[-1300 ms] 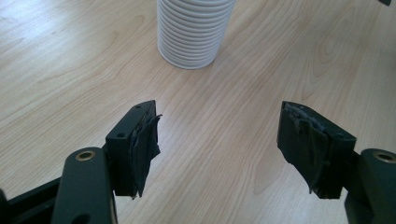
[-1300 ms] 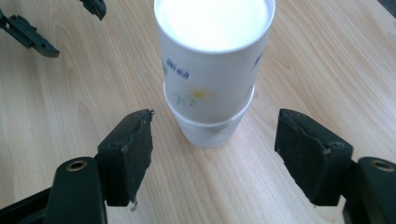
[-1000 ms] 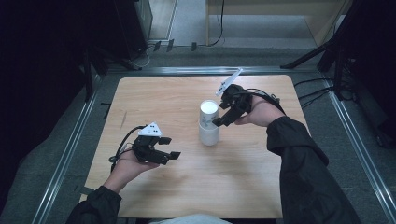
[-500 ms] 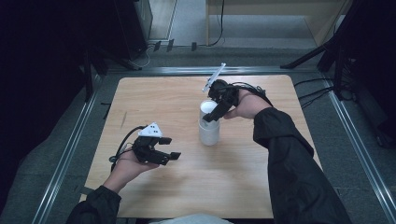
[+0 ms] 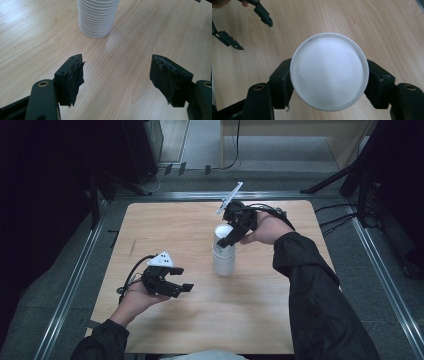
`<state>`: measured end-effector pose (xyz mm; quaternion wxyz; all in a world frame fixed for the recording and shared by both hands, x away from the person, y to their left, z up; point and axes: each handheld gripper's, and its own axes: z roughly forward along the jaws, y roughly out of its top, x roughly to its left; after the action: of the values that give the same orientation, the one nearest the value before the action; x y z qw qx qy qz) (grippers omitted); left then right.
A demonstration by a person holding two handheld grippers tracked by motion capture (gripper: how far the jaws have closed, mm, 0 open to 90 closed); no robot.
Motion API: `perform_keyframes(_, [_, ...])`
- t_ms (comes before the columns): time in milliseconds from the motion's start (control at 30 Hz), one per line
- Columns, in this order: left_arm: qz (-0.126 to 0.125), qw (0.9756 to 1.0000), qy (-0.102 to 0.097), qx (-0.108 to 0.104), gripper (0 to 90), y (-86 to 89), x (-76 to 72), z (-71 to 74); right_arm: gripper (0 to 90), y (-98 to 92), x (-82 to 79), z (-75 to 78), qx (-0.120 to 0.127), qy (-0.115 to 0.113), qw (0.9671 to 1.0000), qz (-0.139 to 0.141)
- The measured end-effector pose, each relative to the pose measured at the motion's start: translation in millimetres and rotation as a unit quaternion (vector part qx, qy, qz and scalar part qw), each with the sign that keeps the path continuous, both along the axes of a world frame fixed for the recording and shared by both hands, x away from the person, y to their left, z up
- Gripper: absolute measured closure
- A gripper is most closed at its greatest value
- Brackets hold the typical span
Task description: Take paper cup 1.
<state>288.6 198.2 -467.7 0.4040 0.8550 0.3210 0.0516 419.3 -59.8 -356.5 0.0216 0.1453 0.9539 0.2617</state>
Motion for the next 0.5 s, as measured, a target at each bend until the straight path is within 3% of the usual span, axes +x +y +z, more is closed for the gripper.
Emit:
perform_keyframes(333, [0.005,0.9999,0.01,0.0,21.2,1.3,1.7,0.6,33.1,3.3,-4.9,26.1,-0.007,0.002,0.9999,-0.008])
perform_keyframes(500, [0.003,0.9999,0.012,-0.003,20.4,1.7,2.1,0.8,33.2,3.7,-9.0,49.4,0.001,-0.008,0.9999,-0.007])
